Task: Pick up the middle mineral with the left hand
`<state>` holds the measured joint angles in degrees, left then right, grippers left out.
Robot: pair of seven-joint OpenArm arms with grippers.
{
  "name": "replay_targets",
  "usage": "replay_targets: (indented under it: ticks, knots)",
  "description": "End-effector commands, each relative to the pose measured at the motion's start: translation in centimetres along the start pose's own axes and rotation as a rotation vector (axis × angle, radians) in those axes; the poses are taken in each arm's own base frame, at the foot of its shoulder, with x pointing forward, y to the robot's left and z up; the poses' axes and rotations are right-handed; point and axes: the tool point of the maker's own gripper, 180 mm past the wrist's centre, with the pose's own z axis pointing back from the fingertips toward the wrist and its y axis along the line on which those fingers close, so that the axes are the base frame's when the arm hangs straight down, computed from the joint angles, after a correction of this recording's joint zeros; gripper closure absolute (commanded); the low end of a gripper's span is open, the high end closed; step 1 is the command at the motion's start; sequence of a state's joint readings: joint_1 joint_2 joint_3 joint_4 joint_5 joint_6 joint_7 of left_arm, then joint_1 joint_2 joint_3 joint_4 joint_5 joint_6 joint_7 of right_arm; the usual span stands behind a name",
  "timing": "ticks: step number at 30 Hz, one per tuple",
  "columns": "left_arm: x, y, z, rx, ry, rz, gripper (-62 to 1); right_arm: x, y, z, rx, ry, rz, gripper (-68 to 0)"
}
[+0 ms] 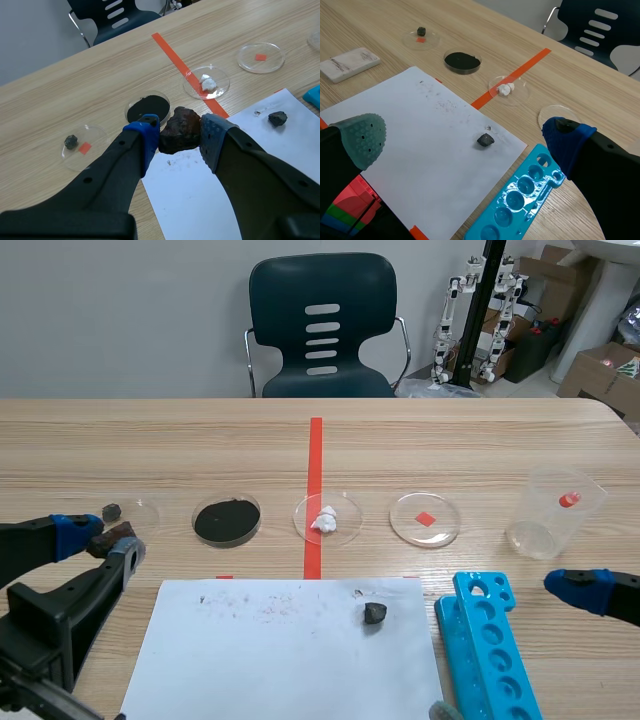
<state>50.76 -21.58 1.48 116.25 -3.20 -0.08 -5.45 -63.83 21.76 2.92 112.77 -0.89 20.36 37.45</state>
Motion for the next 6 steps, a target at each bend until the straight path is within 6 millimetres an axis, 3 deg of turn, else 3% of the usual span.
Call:
replay_targets:
  ticks: [1, 6]
  knots:
    - [0.98, -0.06, -0.09, 0.003, -0.036, 0.008, -13.0, 0.63, -0.27, -0.02, -0.001, -0.026, 0.005, -67.9]
    - [0.97, -0.06, -0.09, 0.003, -0.036, 0.008, -13.0, 0.63, -0.27, -0.02, -0.001, -0.026, 0.005, -67.9]
